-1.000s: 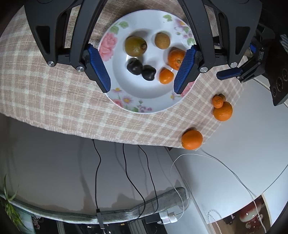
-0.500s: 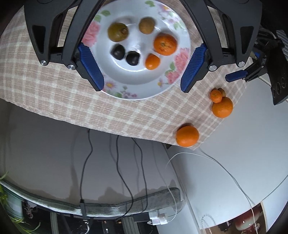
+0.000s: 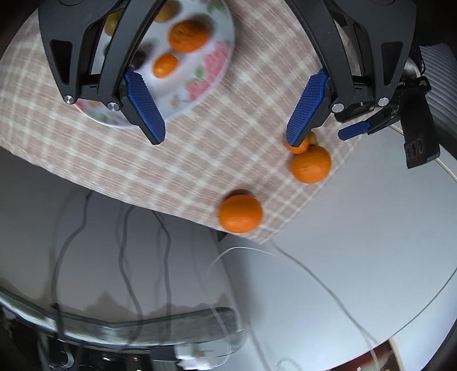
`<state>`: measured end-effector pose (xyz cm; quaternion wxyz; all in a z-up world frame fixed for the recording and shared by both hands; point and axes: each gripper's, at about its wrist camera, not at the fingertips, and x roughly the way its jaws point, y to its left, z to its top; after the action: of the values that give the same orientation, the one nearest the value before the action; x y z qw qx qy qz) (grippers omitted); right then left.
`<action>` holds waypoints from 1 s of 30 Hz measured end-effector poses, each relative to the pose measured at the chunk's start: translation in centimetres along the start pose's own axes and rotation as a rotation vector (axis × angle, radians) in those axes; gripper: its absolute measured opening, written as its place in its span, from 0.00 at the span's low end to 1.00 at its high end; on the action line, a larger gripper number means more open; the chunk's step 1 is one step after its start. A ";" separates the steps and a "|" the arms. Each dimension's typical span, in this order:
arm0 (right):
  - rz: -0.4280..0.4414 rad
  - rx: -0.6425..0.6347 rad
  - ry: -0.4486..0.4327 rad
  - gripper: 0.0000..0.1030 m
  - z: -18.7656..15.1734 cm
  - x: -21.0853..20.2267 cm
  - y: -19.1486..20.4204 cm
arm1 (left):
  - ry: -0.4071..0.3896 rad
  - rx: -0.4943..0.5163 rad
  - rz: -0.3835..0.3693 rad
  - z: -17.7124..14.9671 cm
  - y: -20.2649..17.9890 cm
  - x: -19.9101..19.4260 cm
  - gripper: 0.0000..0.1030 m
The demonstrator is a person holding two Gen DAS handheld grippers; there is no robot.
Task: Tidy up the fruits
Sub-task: 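Withdraw both open tools from the plate toward the large oranges, then close the right tool around the large orange beside the small tangerine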
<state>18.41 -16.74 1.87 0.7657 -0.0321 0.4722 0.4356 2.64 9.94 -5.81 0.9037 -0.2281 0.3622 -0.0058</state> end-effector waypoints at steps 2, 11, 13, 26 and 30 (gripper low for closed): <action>0.020 -0.016 0.012 0.87 0.5 0.9 1.0 | -0.012 -0.018 0.008 0.3 0.9 -0.3 0.76; 0.117 -0.042 0.072 0.87 2.2 4.8 4.3 | -0.027 -0.073 0.013 1.6 3.7 0.0 0.76; 0.128 -0.045 0.084 0.87 2.5 5.7 5.0 | -0.025 -0.071 0.016 1.8 4.0 0.2 0.76; 0.249 -0.005 0.185 0.83 3.5 11.3 8.2 | 0.014 -0.129 -0.044 2.7 5.6 2.0 0.76; 0.272 0.026 0.216 0.83 3.5 13.1 8.5 | 0.025 -0.152 -0.062 2.8 5.8 2.6 0.76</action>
<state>17.16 -1.52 -2.96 0.6448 -0.0047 0.5575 0.5229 5.49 15.78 -8.14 0.8787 -0.3070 0.3655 -0.0092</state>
